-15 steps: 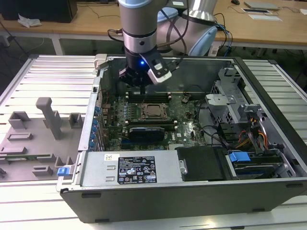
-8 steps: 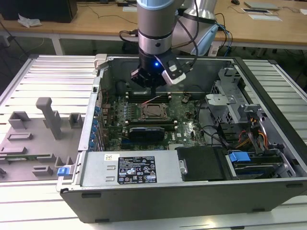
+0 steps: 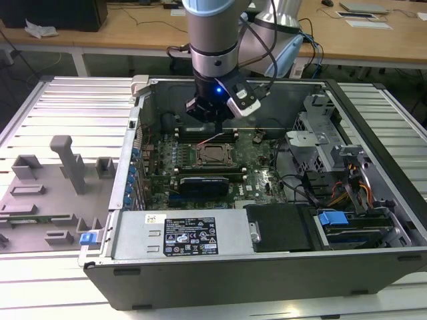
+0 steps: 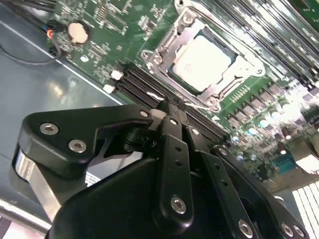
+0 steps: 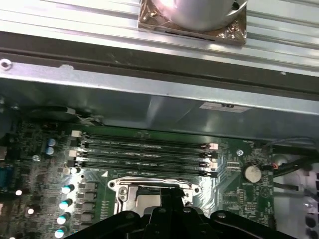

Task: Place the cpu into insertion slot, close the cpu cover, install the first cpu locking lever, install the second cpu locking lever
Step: 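Install the first cpu locking lever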

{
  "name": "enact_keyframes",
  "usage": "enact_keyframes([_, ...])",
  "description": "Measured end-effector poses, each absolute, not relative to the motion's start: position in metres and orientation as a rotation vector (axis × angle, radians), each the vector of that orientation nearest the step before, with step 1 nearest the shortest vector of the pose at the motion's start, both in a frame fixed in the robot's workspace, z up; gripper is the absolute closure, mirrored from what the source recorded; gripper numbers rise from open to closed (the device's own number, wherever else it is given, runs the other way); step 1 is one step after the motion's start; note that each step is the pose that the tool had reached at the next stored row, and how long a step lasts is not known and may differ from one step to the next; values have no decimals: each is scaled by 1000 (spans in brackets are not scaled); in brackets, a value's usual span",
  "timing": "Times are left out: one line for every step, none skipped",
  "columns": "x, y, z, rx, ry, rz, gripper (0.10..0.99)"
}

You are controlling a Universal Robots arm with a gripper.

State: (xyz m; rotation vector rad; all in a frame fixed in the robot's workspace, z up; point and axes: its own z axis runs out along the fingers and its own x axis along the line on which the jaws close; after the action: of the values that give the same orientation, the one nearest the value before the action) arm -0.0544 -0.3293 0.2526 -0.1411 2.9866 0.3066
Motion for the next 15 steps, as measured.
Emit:
enact_keyframes([-55,-329,252,-144,2971,304,980])
enact_keyframes([-55,-329,251,-147,2963,303,980])
enact_keyframes([-55,-329,251,-148,2958,302,980])
enact_keyframes([-56,-329,251,-151,2943,300,980])
enact_keyframes([-56,-329,250,-153,2931,298,980])
enact_keyframes([-56,-329,249,-154,2923,297,980])
enact_keyframes([-56,-329,248,-155,2918,296,980])
enact_keyframes([-56,-329,247,-155,2915,295,980])
enact_keyframes([-56,-329,245,-156,2908,294,980])
enact_keyframes([-56,-329,244,-156,2904,294,980])
enact_keyframes([-56,-329,243,-157,2901,293,980])
enact_keyframes([-56,-329,242,-158,2895,292,980])
enact_keyframes([-56,-329,241,-159,2892,292,980])
enact_keyframes([-57,-329,240,-159,2890,291,980])
enact_keyframes([-57,-329,239,-160,2888,291,980])
